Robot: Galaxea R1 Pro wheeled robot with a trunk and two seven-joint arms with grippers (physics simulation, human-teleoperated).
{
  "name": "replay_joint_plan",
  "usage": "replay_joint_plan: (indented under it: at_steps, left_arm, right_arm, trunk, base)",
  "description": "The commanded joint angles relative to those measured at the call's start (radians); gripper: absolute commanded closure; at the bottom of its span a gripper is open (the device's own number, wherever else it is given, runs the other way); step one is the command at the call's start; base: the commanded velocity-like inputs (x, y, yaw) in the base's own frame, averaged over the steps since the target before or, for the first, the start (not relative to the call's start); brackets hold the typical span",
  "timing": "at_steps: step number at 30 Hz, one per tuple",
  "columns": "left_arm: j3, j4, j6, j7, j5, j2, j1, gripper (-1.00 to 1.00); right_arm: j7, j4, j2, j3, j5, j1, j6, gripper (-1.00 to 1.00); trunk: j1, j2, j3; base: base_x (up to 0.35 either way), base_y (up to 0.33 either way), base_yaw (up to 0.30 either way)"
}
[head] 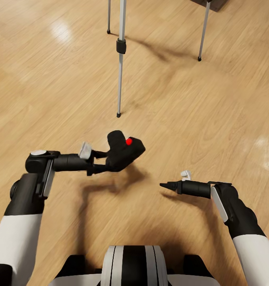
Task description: Attach the digital camera to the camera tripod in the bedroom.
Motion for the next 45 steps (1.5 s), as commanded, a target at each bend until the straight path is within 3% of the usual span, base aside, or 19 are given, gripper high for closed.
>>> replay_joint_plan:
  at_steps: [1, 2, 6, 7, 9, 16, 18, 20, 23, 27, 28, 31, 33, 34, 35, 36, 39, 45]
  left_arm:
    - [0.019, -0.013, 0.035, -0.004, 0.010, -0.008, 0.000, 1.00]
    - [0.060, -0.033, 0.074, -0.003, 0.041, -0.026, 0.000, 1.00]
    - [0.144, -0.053, 0.120, 0.000, 0.120, -0.058, 0.006, 1.00]
    - [0.174, -0.057, 0.133, 0.003, 0.157, -0.072, 0.016, 1.00]
    - [0.193, -0.058, 0.144, 0.007, 0.184, -0.084, 0.026, 1.00]
    - [0.223, -0.030, 0.214, 0.024, 0.233, -0.108, 0.046, 1.00]
    - [0.205, -0.003, 0.235, 0.026, 0.234, -0.120, 0.051, 1.00]
    - [0.164, 0.022, 0.235, 0.029, 0.239, -0.145, 0.053, 1.00]
    - [0.154, 0.084, 0.234, 0.036, 0.242, -0.160, 0.054, 1.00]
    - [0.200, 0.142, 0.234, 0.050, 0.245, -0.166, 0.055, 1.00]
    - [0.230, 0.152, 0.235, 0.067, 0.243, -0.168, 0.055, 1.00]
    - [0.349, 0.172, 0.233, 0.283, 0.232, -0.169, 0.057, 1.00]
    - [0.378, 0.176, 0.232, 0.382, 0.231, -0.170, 0.063, 1.00]
    - [0.397, 0.180, 0.231, 0.484, 0.231, -0.171, 0.075, 1.00]
    - [0.404, 0.181, 0.230, 0.534, 0.231, -0.172, 0.082, 1.00]
    - [0.422, 0.181, 0.213, 0.730, 0.239, -0.182, 0.120, 1.00]
    - [0.426, 0.158, 0.193, 0.790, 0.244, -0.192, 0.136, 1.00]
    - [0.428, 0.024, 0.175, 0.847, 0.241, -0.252, 0.200, 1.00]
  right_arm:
    - [0.002, 0.000, 0.000, 0.000, -0.002, 0.000, 0.005, -1.00]
    - [0.002, 0.000, 0.000, 0.000, -0.002, 0.000, 0.005, -1.00]
    - [0.002, -0.001, 0.000, 0.000, -0.003, 0.000, 0.005, -1.00]
    - [0.003, -0.001, 0.000, 0.000, -0.002, 0.000, 0.005, -1.00]
    - [0.003, -0.002, 0.000, 0.000, -0.003, 0.000, 0.005, -1.00]
    - [0.005, -0.003, 0.000, 0.000, -0.003, 0.000, 0.005, -1.00]
    - [0.004, -0.004, 0.000, -0.001, -0.003, 0.000, 0.005, -1.00]
    - [0.003, -0.004, 0.000, -0.002, -0.003, 0.000, 0.005, -1.00]
    - [0.003, -0.005, 0.000, -0.002, -0.003, 0.000, 0.005, -1.00]
    - [0.005, -0.005, 0.000, -0.003, -0.006, 0.000, 0.005, -1.00]
    - [0.005, -0.005, 0.000, -0.003, -0.007, 0.000, 0.005, -1.00]
    - [0.002, -0.006, 0.000, -0.002, -0.008, 0.000, 0.005, -1.00]
    - [0.002, -0.007, 0.000, -0.002, -0.008, 0.000, 0.005, -1.00]
    - [0.001, -0.007, 0.000, -0.002, -0.008, 0.000, 0.005, -1.00]
    - [0.001, -0.007, 0.000, -0.002, -0.008, 0.000, 0.005, -1.00]
    - [0.003, -0.007, 0.000, -0.002, -0.008, 0.000, 0.005, -1.00]
    - [0.003, -0.007, 0.000, -0.002, -0.008, 0.000, 0.005, -1.00]
    - [0.002, -0.007, 0.000, -0.002, -0.009, 0.000, 0.005, -1.00]
  trunk:
    - [0.000, 0.000, 0.000]
    - [0.000, 0.000, 0.000]
    - [0.000, 0.000, 0.000]
    - [0.000, 0.000, 0.000]
    - [0.000, 0.000, 0.000]
    - [0.000, 0.000, 0.000]
    - [0.000, 0.000, 0.000]
    - [0.000, 0.000, 0.000]
    - [0.000, 0.000, 0.000]
    - [0.000, 0.000, 0.000]
    - [0.000, 0.000, 0.000]
    - [0.000, 0.000, 0.000]
    - [0.000, 0.000, 0.000]
    - [0.000, 0.000, 0.000]
    - [0.000, 0.000, 0.000]
    - [0.000, 0.000, 0.000]
    - [0.000, 0.000, 0.000]
    - [0.000, 0.000, 0.000]
  base:
    - [0.000, 0.000, 0.000]
    - [0.000, 0.000, 0.000]
    - [0.000, 0.000, 0.000]
    - [0.000, 0.000, 0.000]
    - [0.000, 0.000, 0.000]
    - [0.000, 0.000, 0.000]
    - [0.000, 0.000, 0.000]
    - [0.000, 0.000, 0.000]
    - [0.000, 0.000, 0.000]
    - [0.000, 0.000, 0.000]
    - [0.000, 0.000, 0.000]
    - [0.000, 0.000, 0.000]
    - [0.000, 0.000, 0.000]
    - [0.000, 0.000, 0.000]
    - [0.000, 0.000, 0.000]
    - [0.000, 0.000, 0.000]
    - [0.000, 0.000, 0.000]
    - [0.000, 0.000, 0.000]
